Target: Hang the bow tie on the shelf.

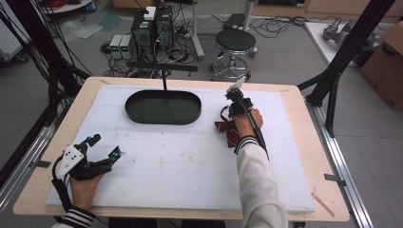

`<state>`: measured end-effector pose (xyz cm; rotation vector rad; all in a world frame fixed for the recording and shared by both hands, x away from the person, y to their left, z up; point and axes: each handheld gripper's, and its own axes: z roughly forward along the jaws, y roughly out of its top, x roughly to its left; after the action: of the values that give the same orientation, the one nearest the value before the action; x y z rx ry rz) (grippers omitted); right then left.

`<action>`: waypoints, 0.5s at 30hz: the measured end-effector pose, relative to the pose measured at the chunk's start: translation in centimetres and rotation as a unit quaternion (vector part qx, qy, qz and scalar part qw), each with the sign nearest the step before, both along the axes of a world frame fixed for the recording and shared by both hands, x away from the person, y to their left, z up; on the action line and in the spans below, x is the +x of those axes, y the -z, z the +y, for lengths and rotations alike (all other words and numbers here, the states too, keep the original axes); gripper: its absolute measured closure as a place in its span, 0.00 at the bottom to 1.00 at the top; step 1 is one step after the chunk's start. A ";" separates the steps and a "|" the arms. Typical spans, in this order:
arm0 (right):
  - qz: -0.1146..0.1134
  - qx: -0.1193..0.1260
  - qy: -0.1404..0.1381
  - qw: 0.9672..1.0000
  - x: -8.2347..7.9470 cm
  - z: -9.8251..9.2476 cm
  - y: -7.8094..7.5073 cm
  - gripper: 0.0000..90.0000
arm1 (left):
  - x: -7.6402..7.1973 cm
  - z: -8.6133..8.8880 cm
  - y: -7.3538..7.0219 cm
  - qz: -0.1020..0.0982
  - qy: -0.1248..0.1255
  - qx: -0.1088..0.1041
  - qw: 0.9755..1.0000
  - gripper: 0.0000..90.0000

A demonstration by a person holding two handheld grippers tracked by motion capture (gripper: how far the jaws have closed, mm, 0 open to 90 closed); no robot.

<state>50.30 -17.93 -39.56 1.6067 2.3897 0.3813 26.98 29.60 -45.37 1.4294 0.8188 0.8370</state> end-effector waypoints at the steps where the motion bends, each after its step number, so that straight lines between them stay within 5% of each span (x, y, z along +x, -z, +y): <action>1: -0.004 0.002 -0.001 1.000 -0.1 0.0 -0.2 0.98 | 0.0 0.0 0.0 -0.001 0.000 0.000 1.000 0.16; 11: -0.076 0.059 -0.036 0.995 -1.4 -0.6 -2.9 0.98 | 0.0 0.0 0.0 -0.001 0.000 0.001 1.000 0.16; 14: -0.096 0.074 -0.048 0.991 -1.8 -0.7 -3.5 0.98 | 0.0 0.0 0.0 -0.001 0.000 0.001 1.000 0.16; 15: -0.112 0.101 -0.051 0.987 -2.1 -0.9 -3.9 0.98 | 0.0 0.0 0.0 -0.001 0.000 0.001 1.000 0.16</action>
<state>48.21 -18.83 -35.65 1.4343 2.3274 0.8009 26.98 29.59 -45.38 1.4295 0.8169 0.8397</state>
